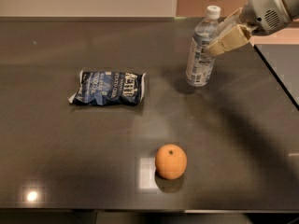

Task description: Move blue plastic bottle near orange

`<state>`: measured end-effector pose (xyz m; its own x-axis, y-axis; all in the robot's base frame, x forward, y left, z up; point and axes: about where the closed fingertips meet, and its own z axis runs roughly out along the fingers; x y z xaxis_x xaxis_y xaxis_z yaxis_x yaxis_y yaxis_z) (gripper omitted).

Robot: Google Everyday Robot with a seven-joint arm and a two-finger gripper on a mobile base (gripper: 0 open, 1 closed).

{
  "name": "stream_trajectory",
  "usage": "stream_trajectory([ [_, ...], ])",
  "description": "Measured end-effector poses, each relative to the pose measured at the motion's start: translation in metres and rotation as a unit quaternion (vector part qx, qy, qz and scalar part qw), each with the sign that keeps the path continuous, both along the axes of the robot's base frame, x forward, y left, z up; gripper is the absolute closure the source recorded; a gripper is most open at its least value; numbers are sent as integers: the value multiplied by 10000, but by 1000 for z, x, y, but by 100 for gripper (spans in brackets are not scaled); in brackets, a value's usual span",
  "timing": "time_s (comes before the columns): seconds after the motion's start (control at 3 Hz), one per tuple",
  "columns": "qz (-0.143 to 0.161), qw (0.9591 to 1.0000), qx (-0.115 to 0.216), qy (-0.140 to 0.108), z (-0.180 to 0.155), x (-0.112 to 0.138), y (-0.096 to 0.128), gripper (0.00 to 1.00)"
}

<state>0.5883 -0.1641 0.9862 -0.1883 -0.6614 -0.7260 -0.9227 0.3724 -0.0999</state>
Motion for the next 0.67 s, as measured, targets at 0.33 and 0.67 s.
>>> stream_trajectory([
  [0.33,175,9998,61,124,11,-54,-10,100],
  [0.67,348,9991,-6,260,4,-91,-8,100],
])
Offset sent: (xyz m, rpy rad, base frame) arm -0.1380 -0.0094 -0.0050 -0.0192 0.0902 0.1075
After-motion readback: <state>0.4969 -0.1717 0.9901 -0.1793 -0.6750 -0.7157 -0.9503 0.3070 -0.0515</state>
